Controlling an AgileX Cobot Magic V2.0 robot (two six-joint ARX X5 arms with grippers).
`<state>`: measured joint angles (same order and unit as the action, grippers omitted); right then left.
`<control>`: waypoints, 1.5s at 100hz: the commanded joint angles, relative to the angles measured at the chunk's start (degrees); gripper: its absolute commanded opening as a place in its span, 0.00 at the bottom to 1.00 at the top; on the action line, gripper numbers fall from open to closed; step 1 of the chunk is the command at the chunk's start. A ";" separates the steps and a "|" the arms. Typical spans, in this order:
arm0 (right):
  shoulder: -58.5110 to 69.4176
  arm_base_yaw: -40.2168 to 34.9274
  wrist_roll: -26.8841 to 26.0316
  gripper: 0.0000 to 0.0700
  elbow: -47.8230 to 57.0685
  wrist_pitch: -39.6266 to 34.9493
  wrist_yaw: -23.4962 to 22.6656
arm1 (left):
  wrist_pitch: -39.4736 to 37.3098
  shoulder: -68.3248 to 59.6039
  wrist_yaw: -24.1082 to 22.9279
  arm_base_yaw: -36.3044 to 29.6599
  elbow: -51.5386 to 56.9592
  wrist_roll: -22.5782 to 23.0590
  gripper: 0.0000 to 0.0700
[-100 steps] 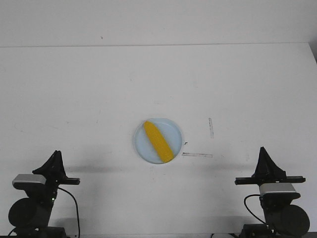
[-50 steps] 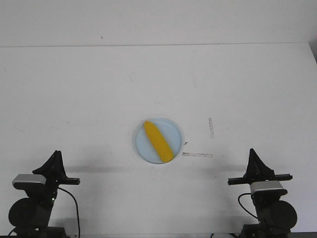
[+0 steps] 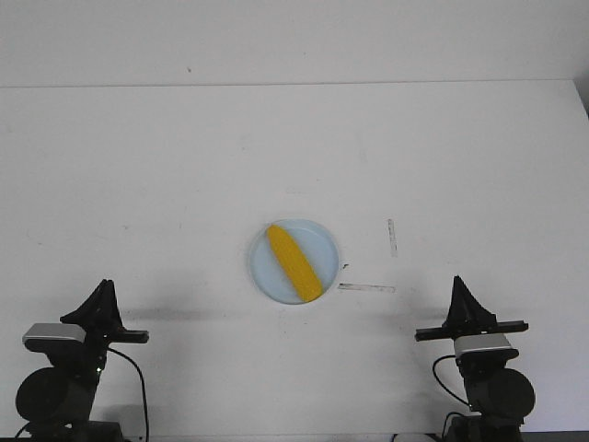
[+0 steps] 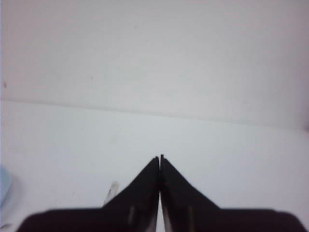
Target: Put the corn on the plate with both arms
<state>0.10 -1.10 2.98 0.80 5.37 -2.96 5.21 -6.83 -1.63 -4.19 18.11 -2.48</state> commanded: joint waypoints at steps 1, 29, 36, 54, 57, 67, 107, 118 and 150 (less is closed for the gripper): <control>-0.02 -0.07 -2.32 0.01 -0.09 0.92 0.02 | -0.63 -0.09 -0.15 -0.07 0.98 0.33 0.00; -0.02 -0.07 -3.63 0.01 -0.09 0.00 1.88 | -0.61 -0.09 -0.15 -0.07 0.98 0.33 0.00; -0.02 -0.07 -3.65 0.01 -0.09 -0.61 1.57 | -0.63 -0.09 -0.15 -0.07 0.98 0.33 0.00; -0.02 -0.09 -6.40 0.01 -0.09 -0.70 1.29 | -0.61 -0.09 -0.15 -0.07 0.98 0.33 0.00; -0.02 -0.09 -6.64 0.01 -0.09 -0.70 1.31 | -0.63 -0.09 -0.15 -0.07 0.98 0.33 0.00; -0.02 -0.07 -6.58 0.01 -0.09 -0.70 1.40 | -0.61 -0.09 -0.15 -0.07 0.98 0.33 0.00; -0.02 -0.07 -6.58 0.01 -0.09 -0.68 1.44 | -0.61 -0.09 -0.15 -0.07 0.98 0.33 0.00; -0.02 -0.07 -6.58 0.01 -0.09 -0.68 1.44 | -0.61 -0.09 -0.15 -0.07 0.98 0.33 0.00; -0.02 -0.07 -6.58 0.01 -0.09 -0.68 1.44 | -0.61 -0.09 -0.15 -0.07 0.98 0.33 0.00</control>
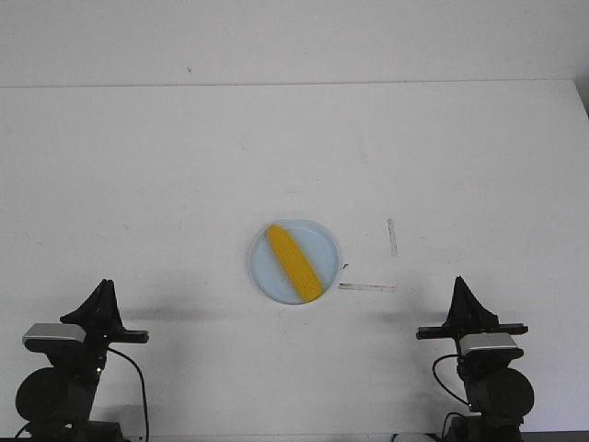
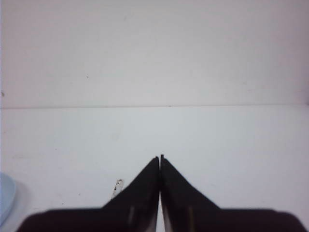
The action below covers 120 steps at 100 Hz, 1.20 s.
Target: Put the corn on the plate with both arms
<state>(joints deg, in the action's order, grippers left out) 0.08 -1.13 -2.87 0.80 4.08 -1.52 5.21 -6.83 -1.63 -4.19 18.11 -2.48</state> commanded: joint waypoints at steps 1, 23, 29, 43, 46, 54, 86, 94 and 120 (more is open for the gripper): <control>0.00 -0.04 -0.72 0.01 -0.09 0.61 0.00 | -0.61 -0.09 -0.15 -0.07 0.98 0.33 0.00; 0.00 -0.04 -0.72 0.01 -0.09 0.61 0.00 | -0.61 -0.09 -0.15 -0.07 0.98 0.33 0.00; 0.00 -0.04 -0.72 0.01 -0.09 0.61 0.00 | -0.61 -0.09 -0.15 -0.07 0.98 0.33 0.00; 0.00 -0.04 -0.72 0.01 -0.09 0.61 0.00 | -0.61 -0.09 -0.15 -0.07 0.98 0.33 0.00; 0.00 -0.04 -0.72 0.01 -0.09 0.61 0.00 | -0.63 -0.09 -0.15 -0.07 0.98 0.33 0.00; 0.00 -0.04 -0.72 0.01 -0.09 0.61 0.00 | -0.44 -0.07 -0.15 -0.07 0.98 0.35 0.00; 0.00 -0.04 -0.72 0.01 -0.09 0.59 0.00 | -6.19 0.63 -1.70 0.61 -0.76 0.33 0.00; 0.00 -0.04 -0.72 0.01 -0.09 0.59 0.00 | -10.01 0.72 -1.36 0.96 -3.30 0.28 0.00; 0.00 -0.04 -0.72 0.01 -0.09 0.59 0.00 | -18.40 4.00 -1.11 1.36 -12.68 0.02 0.00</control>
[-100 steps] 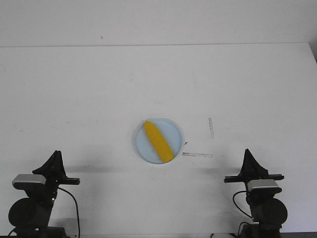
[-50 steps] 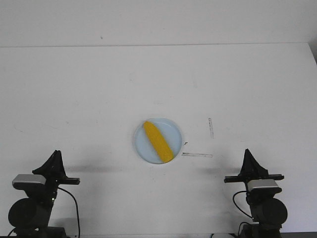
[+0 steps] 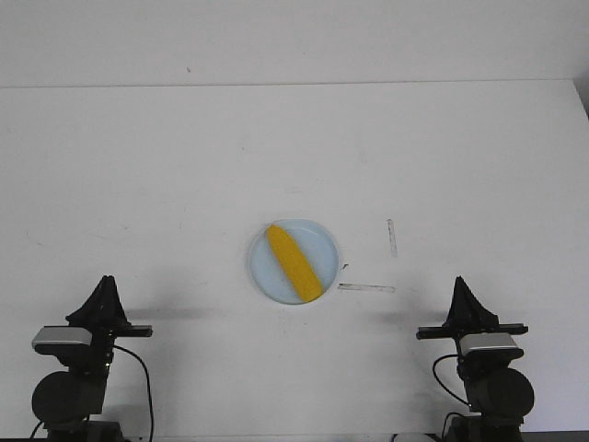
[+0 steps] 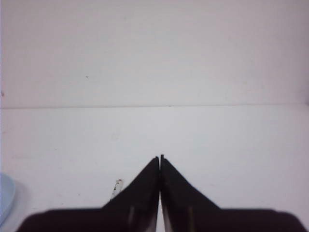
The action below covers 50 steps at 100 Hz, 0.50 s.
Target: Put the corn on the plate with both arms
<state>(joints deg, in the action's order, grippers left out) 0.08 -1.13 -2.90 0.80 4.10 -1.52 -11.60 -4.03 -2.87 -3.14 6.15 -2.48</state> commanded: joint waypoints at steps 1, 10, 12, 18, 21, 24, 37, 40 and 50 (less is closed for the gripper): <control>0.00 -0.04 -0.70 0.01 -0.09 0.57 0.00 | -1.57 1.42 0.13 0.35 -0.96 0.02 0.00; 0.00 -0.04 -0.70 0.01 -0.09 0.57 0.00 | -1.51 3.69 0.20 0.94 -3.26 0.04 0.00; 0.00 -0.04 -0.70 0.01 -0.09 0.57 0.00 | -1.70 4.00 0.33 1.07 -3.76 0.07 0.00; 0.00 -0.04 -0.70 0.01 -0.09 0.57 0.00 | -2.25 3.87 0.79 1.42 -5.05 0.02 0.00; 0.00 -0.04 -0.70 0.01 -0.09 0.57 0.00 | -1.95 3.85 1.38 1.55 -5.46 0.00 0.00; 0.00 -0.04 -0.70 0.01 -0.09 0.57 0.02 | -0.87 3.85 2.16 1.73 -5.42 -0.02 0.00; 0.00 -0.04 -0.70 0.01 -0.09 0.57 0.00 | 0.79 3.87 2.80 2.10 -5.42 -0.02 0.00; 0.00 -0.04 -0.70 0.01 -0.09 0.57 0.04 | 0.76 3.87 2.80 2.10 -5.42 -0.02 0.00; 0.00 -0.04 -0.70 0.01 -0.09 0.57 0.02 | 0.50 3.87 2.80 2.10 -5.42 -0.02 0.00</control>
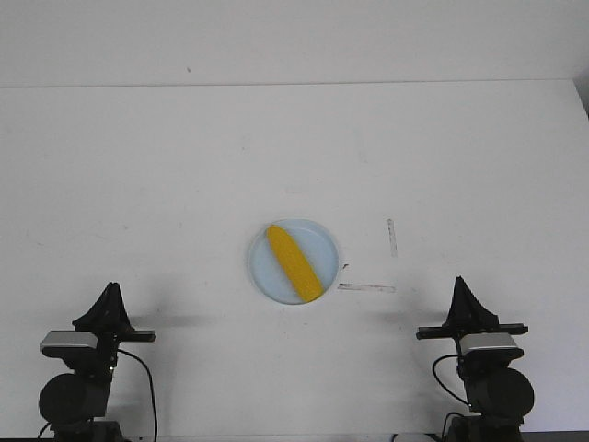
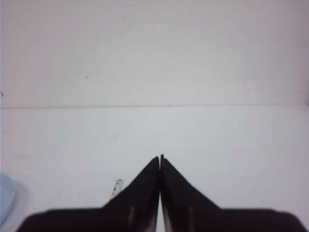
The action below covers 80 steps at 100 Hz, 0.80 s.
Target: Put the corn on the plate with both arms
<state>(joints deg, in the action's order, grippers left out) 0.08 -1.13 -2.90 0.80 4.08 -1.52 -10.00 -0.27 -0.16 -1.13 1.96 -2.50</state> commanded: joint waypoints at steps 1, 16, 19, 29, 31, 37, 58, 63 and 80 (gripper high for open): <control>0.00 -0.04 -0.70 0.01 -0.09 0.59 0.02 | -1.16 0.09 0.09 0.09 -1.22 0.00 0.00; 0.00 -0.04 -0.70 0.01 -0.09 0.59 0.02 | -2.19 0.09 0.15 0.04 -1.22 0.07 0.00; 0.00 -0.04 -0.70 0.01 -0.09 0.59 0.02 | -1.97 0.09 0.13 0.04 -1.22 0.07 0.00; 0.00 -0.04 -0.70 0.01 -0.09 0.59 0.02 | -0.87 0.09 0.15 0.02 -1.22 0.07 0.00; 0.00 -0.04 -0.70 0.01 -0.09 0.59 0.02 | -0.70 0.09 0.13 -0.02 -1.22 0.07 0.00; 0.00 -0.04 -0.70 0.01 -0.09 0.59 0.02 | -0.26 0.09 0.15 -0.02 -1.22 0.07 0.00; 0.00 -0.04 -0.70 0.01 -0.09 0.59 0.02 | -0.17 0.09 0.13 -0.02 -1.22 0.07 0.00; 0.00 -0.04 -0.70 0.01 -0.09 0.59 0.02 | -0.17 0.09 0.13 -0.02 -1.22 0.07 0.00; 0.00 -0.04 -0.70 0.01 -0.09 0.59 0.02 | -0.17 0.11 0.13 -0.02 -1.22 0.07 0.00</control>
<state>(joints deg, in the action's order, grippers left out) 0.08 -1.13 -2.90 0.80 4.08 -1.52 -9.45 -0.27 -0.10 -1.15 1.96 -2.50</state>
